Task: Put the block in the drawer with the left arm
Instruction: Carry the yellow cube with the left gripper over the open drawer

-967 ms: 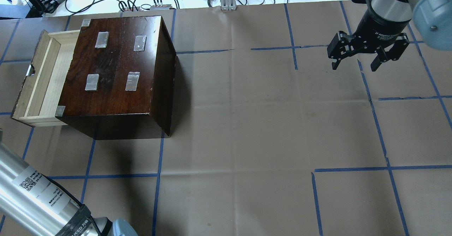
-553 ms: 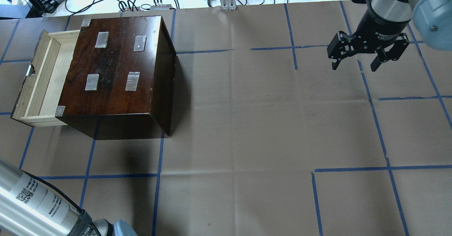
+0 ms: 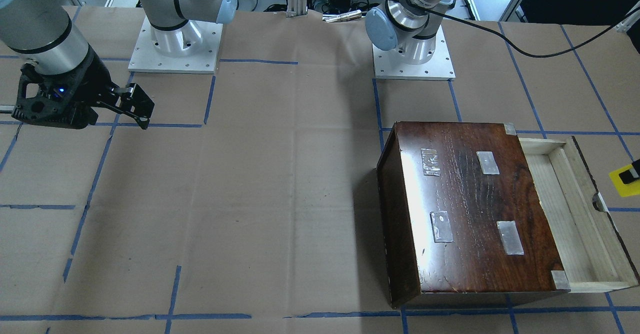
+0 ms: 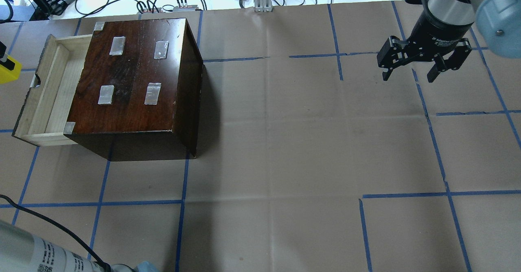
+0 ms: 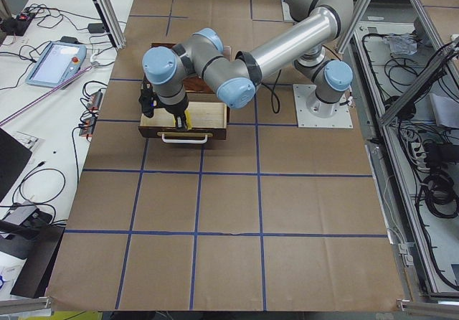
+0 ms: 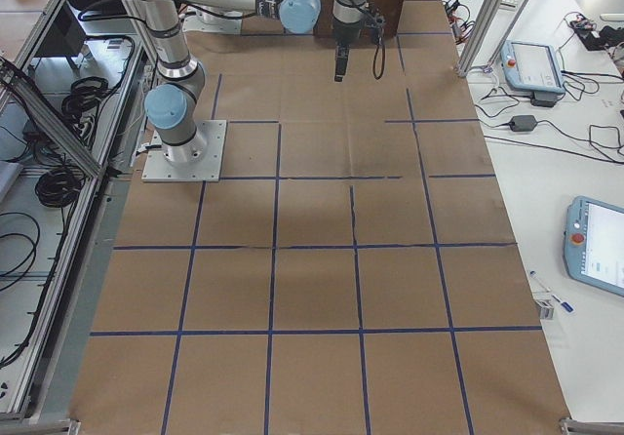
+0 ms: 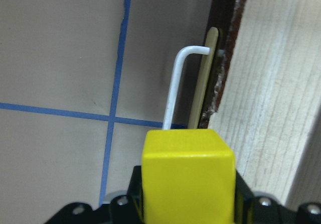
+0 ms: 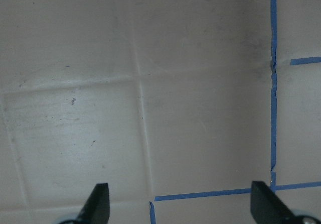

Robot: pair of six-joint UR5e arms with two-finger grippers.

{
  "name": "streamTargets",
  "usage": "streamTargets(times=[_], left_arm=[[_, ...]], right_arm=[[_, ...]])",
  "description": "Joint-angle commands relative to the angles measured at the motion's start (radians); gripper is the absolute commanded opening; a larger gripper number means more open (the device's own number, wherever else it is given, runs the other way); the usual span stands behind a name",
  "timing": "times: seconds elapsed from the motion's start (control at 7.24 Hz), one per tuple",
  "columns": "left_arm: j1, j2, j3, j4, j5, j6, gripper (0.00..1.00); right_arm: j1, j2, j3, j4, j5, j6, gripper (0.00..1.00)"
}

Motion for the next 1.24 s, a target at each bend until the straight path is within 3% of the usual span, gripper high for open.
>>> streamTargets(times=[0.0,0.41,0.97,1.11], left_arm=[[-0.061,0.128,-0.226,0.193,0.001,-0.064,0.16],[-0.072,0.117,-0.373,0.389,0.002,-0.065,0.16],[-0.092,0.094,-0.384,0.392,0.011,-0.006,0.20],[-0.096,0.087,-0.385,0.395,0.049,0.000,0.43]], right_arm=[[0.000,0.000,-0.002,0.001,0.000,0.000,1.00],[0.000,0.000,-0.002,0.000,0.000,0.000,1.00],[0.000,0.000,0.000,0.000,0.000,0.000,1.00],[0.000,0.000,0.000,0.000,0.000,0.000,1.00]])
